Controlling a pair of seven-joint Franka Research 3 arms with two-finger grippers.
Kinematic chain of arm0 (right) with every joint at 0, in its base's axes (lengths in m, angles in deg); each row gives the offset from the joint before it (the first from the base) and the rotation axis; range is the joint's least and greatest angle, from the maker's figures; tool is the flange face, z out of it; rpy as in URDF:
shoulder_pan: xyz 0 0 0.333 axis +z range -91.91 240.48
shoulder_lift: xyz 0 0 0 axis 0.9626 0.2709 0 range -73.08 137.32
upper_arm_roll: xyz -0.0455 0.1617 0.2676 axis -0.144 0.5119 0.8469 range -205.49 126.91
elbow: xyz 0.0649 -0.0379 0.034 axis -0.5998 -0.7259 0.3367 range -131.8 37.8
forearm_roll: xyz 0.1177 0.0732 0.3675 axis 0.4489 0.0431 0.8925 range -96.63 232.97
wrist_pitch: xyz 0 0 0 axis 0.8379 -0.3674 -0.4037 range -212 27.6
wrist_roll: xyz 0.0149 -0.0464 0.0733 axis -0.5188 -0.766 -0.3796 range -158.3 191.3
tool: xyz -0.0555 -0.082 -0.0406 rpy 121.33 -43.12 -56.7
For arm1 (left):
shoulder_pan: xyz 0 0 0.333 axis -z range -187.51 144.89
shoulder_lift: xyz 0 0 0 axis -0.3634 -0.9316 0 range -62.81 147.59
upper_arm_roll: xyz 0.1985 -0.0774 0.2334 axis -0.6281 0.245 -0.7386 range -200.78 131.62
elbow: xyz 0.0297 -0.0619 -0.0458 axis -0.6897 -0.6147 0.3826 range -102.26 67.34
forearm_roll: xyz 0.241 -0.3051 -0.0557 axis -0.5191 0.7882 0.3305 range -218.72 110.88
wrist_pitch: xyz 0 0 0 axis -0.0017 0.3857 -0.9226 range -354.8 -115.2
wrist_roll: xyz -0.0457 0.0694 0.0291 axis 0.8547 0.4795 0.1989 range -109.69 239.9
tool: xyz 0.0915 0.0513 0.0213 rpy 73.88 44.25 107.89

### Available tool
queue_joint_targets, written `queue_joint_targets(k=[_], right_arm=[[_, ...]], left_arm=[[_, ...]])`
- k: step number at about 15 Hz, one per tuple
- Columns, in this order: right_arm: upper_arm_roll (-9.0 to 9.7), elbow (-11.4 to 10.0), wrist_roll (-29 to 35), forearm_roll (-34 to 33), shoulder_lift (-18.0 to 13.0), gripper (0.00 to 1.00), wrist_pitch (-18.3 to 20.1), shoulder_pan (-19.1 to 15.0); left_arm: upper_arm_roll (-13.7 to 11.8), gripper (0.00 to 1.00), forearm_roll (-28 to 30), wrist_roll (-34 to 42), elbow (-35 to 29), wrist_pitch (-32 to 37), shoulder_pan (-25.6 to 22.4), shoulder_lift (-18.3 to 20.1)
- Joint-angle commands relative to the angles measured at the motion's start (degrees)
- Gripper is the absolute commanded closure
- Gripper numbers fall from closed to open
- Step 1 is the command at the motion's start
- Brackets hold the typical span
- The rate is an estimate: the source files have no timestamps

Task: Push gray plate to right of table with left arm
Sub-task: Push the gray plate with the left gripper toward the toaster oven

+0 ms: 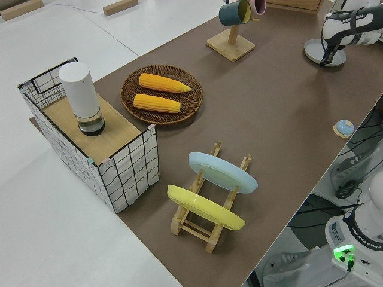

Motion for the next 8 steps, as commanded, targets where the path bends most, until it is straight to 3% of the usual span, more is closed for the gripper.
queue_joint_targets(k=[1,8], right_arm=[[0.23,-0.03,-0.15,0.46,-0.43,0.017,0.69,-0.62],[0.32,-0.03,-0.06,0.46,-0.43,0.017,0.69,-0.62]], left_arm=[[-0.74,0.13,-1.25,-1.57,2.71,4.22,0.27,-0.93],[-1.62,0.1,-1.16,4.48,1.57,12.65,-3.15,4.69]])
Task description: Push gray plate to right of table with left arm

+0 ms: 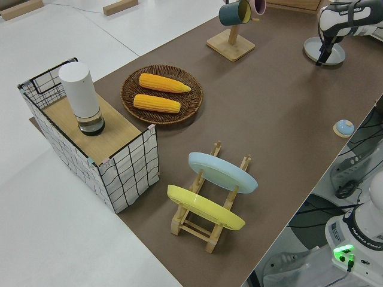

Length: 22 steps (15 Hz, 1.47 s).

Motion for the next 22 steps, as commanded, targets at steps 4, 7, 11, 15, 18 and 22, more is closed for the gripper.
queue_joint_targets(k=[4,7,11,15,18,22], right_arm=[[0.32,0.05,-0.06,0.46,-0.43,0.017,0.69,-0.62],[0.32,-0.03,-0.06,0.46,-0.43,0.017,0.69,-0.62],[0.32,-0.03,-0.15,0.46,-0.43,0.017,0.69,-0.62],[0.32,-0.03,-0.15,0.46,-0.43,0.017,0.69,-0.62],[0.23,0.05,-0.06,0.46,-0.43,0.017,0.69,-0.62],[0.32,-0.03,-0.06,0.46,-0.43,0.017,0.69,-0.62]], left_arm=[[-0.01,0.02,-0.76,10.46,-5.35,7.35,-6.06,8.85],[-0.01,0.01,-0.4,17.13,-10.54,7.96,-10.53,14.38],[-0.01,0.01,-0.06,26.1,-12.57,14.62,-16.95,19.14],[-0.01,0.01,1.09,36.29,-12.57,21.31,-23.71,22.57],[-0.1,0.01,2.32,43.59,-12.49,24.04,-28.81,25.12],[-0.18,0.01,2.23,51.86,-11.52,26.77,-34.44,28.02]])
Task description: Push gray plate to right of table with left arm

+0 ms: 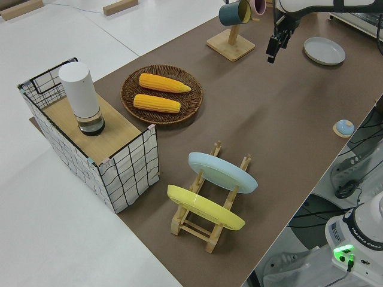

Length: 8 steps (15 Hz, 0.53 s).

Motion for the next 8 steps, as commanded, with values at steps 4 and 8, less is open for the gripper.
queue_joint_targets(k=[4,8], right_arm=[[0.32,-0.03,-0.15,0.46,-0.43,0.017,0.69,-0.62],[0.23,0.05,-0.15,0.46,-0.43,0.017,0.69,-0.62]], left_arm=[[0.16,0.01,-2.34,12.99,2.55,5.36,-7.25,3.85],[0.16,0.01,-4.73,18.01,6.94,8.79,-10.77,3.68]])
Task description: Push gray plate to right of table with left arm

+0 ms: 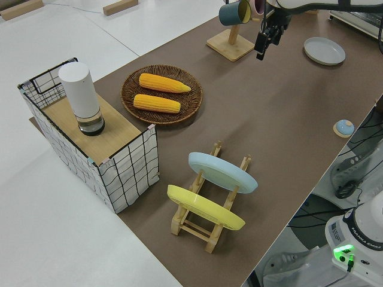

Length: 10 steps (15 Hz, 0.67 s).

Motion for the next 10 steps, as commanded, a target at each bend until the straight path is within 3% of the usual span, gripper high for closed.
queue_joint_targets(k=[1,5,7,10], right_arm=[[0.32,-0.03,-0.15,0.46,-0.43,0.017,0.69,-0.62],[0.32,-0.03,-0.15,0.46,-0.43,0.017,0.69,-0.62],[0.32,0.05,-0.15,0.46,-0.43,0.017,0.69,-0.62],[0.32,0.05,-0.15,0.46,-0.43,0.017,0.69,-0.62]], left_arm=[[0.46,0.01,-1.72,3.58,4.35,3.56,-3.32,-0.09],[0.55,0.01,-3.56,6.03,9.88,7.85,-5.79,-1.76],[0.55,0.01,-4.01,11.29,11.03,8.3,-7.01,-1.94],[0.46,0.01,-3.83,12.55,11.82,8.57,-7.99,-1.94]])
